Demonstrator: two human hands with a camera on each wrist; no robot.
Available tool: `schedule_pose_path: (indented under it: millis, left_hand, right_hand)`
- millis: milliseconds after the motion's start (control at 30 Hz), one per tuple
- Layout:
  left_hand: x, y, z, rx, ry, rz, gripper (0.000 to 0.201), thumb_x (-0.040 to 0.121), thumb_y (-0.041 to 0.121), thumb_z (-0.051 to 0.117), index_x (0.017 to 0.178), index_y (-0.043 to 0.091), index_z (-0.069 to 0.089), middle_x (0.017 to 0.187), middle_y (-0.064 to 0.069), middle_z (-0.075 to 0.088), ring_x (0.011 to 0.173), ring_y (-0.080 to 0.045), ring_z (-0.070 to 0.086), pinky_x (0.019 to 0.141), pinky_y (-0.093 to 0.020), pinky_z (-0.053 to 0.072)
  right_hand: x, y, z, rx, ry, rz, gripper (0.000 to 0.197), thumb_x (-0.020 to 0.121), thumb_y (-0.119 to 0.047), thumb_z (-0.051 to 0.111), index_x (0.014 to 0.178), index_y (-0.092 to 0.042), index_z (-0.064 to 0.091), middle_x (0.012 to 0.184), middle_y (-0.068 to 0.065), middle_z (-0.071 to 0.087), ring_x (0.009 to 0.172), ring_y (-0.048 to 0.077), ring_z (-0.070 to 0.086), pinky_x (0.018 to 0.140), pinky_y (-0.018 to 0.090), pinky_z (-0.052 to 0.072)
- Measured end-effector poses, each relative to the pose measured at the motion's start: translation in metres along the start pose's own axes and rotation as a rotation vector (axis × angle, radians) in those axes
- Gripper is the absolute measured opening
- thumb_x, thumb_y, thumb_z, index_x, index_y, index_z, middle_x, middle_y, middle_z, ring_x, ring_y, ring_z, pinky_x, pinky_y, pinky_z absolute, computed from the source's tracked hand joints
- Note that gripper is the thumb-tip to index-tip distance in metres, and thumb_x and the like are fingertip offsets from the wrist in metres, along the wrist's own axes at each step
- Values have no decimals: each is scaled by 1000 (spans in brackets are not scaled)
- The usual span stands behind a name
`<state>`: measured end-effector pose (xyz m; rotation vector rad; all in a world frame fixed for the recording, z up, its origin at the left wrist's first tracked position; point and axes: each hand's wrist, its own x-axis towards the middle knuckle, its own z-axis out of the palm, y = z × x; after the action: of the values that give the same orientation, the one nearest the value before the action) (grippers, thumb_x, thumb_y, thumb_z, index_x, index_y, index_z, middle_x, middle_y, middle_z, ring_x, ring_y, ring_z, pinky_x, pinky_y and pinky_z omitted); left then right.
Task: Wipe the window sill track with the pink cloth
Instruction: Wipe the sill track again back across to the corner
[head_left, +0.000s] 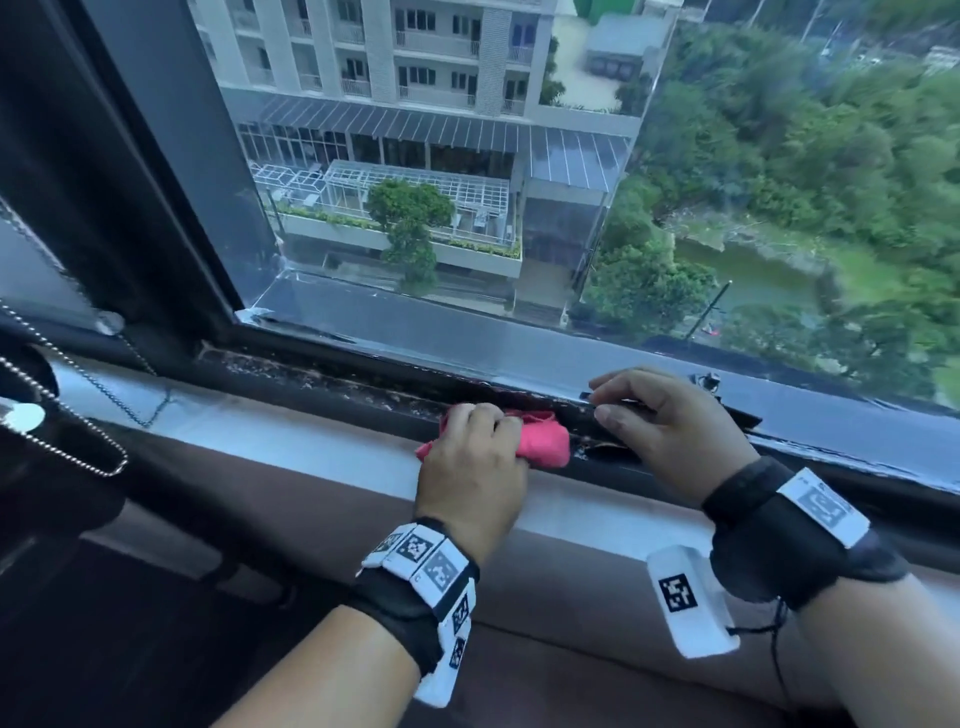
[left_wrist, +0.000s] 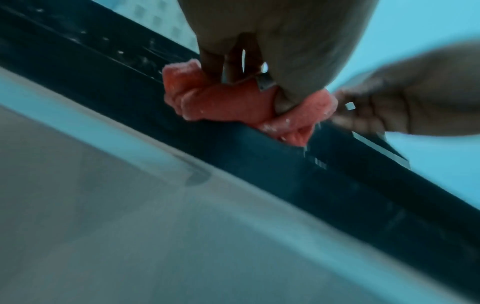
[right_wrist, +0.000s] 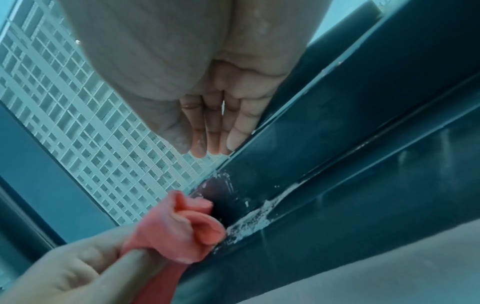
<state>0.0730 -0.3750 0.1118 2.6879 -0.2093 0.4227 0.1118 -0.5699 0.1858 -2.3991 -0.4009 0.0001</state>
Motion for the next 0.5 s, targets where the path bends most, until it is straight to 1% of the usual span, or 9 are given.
schedule_pose_path:
  millis: [33, 67, 100, 167, 233, 300, 333, 400, 500]
  left_hand:
    - [1, -2, -10, -38, -8, -52, 19, 82, 25, 55, 94, 20, 68, 92, 2, 62, 92, -23, 56, 67, -37, 52]
    - [2, -7, -20, -80, 0, -127, 15, 85, 27, 53, 91, 20, 65, 90, 2, 59, 87, -23, 56, 63, -36, 50]
    - [3, -12, -30, -126, 29, -217, 13, 87, 29, 52, 88, 18, 60, 87, 2, 56, 81, -25, 56, 61, -37, 49]
    - [1, -26, -48, -204, 156, -408, 18, 88, 31, 55, 83, 14, 50, 84, -2, 51, 73, -29, 53, 61, -39, 45]
    - [-2, -38, -55, -249, 299, -572, 25, 89, 29, 59, 83, 9, 45, 87, -8, 51, 78, -32, 53, 66, -37, 40]
    - [-1, -37, -48, -299, 377, -666, 25, 89, 25, 62, 88, 8, 43, 97, -15, 52, 92, -35, 53, 72, -38, 37]
    - [1, -30, -42, -318, 376, -667, 25, 89, 24, 63, 90, 8, 44, 102, -16, 52, 98, -36, 53, 74, -40, 38]
    - [4, -10, -25, -314, 329, -578, 23, 89, 22, 64, 92, 7, 48, 106, -15, 53, 102, -34, 53, 74, -40, 43]
    - [-5, 14, -4, -257, 251, -392, 6, 84, 11, 60, 85, 7, 55, 96, -12, 59, 94, -33, 55, 73, -43, 50]
  right_hand:
    - [-1, 0, -1, 33, -6, 21, 7, 86, -17, 66, 88, -21, 71, 105, -13, 68, 91, -2, 63, 78, 9, 45]
    - [-2, 0, -2, 66, -11, 45, 7, 86, -18, 65, 89, -22, 70, 106, -14, 68, 91, -1, 63, 80, 12, 47]
    - [-2, 0, -3, 92, -13, 67, 6, 86, -20, 65, 89, -23, 70, 105, -15, 68, 92, 1, 64, 83, 18, 49]
    - [-2, -1, -5, 116, -19, 89, 6, 86, -22, 65, 89, -23, 70, 104, -15, 69, 92, 6, 65, 87, 28, 52]
    - [-2, -1, -4, 103, -19, 73, 5, 86, -22, 66, 89, -21, 70, 102, -13, 69, 92, 8, 64, 88, 32, 51]
    - [-2, -3, -3, 89, -24, 47, 5, 86, -22, 65, 87, -21, 70, 102, -13, 68, 92, 6, 63, 87, 29, 51]
    - [-2, -4, -2, 93, -25, 39, 5, 86, -22, 65, 86, -22, 69, 102, -14, 67, 92, 5, 63, 87, 27, 51]
    - [-1, -7, -2, 94, -33, 28, 6, 86, -22, 64, 84, -22, 69, 102, -15, 65, 91, 4, 62, 85, 26, 51]
    - [0, -10, 1, 82, -40, 6, 7, 86, -21, 64, 82, -20, 70, 101, -14, 64, 91, 4, 61, 84, 27, 51]
